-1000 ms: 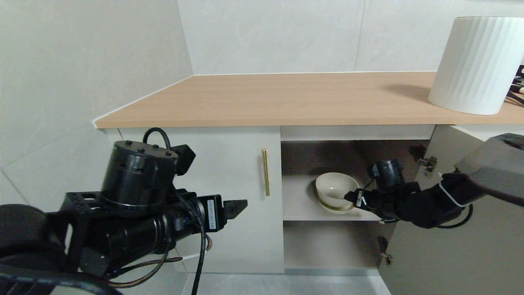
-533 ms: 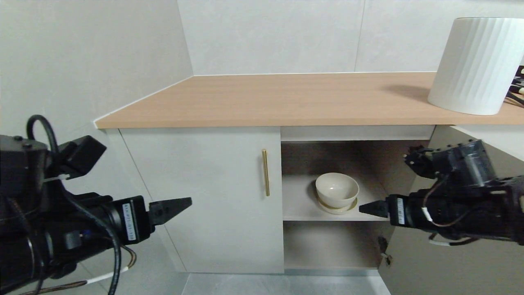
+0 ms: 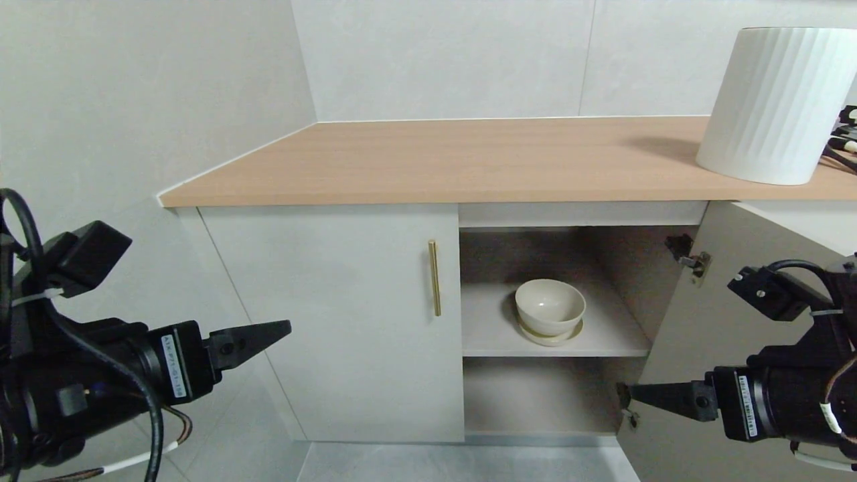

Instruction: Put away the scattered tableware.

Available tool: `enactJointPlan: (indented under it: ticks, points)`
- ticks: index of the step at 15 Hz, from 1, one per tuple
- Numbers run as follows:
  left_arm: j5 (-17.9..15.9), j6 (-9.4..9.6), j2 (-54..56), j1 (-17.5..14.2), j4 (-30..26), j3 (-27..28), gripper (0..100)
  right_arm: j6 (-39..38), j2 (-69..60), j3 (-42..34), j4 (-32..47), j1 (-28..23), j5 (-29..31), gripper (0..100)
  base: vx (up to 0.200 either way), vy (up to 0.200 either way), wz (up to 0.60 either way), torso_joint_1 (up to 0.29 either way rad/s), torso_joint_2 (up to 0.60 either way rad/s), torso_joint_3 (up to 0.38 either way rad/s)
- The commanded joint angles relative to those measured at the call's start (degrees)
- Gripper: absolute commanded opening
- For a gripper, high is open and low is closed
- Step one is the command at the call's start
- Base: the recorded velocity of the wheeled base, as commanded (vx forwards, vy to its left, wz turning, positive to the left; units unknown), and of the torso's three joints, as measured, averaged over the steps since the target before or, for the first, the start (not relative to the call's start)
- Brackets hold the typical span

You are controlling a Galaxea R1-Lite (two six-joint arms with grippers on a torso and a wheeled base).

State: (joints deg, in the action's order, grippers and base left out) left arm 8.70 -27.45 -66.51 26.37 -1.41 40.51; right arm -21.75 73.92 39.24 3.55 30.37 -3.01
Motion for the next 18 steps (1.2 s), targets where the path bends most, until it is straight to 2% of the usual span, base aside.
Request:
enactJointPlan:
  ticks: [1, 10, 18]
  points:
    - [0.0, -0.06, -0.55, 0.09, 0.01, 0.01, 100, 0.04, 0.08, -0.22, 0.06, 0.48, 0.02, 100, -0.2, 0.0, 0.0, 0.002, 0.0, -0.002]
    - [0.0, -0.06, -0.37, 0.09, 0.01, -0.17, 100, 0.04, 0.7, -0.57, 0.06, 0.48, 0.11, 100, -0.2, 0.0, 0.0, 0.0, 0.0, 0.002]
    - [0.0, -0.06, -0.2, 0.09, 0.1, -0.87, 100, -0.05, -2.73, -1.71, 0.23, 0.48, 2.4, 100, 0.0, 0.0, 0.0, 0.0, 0.0, 0.0]
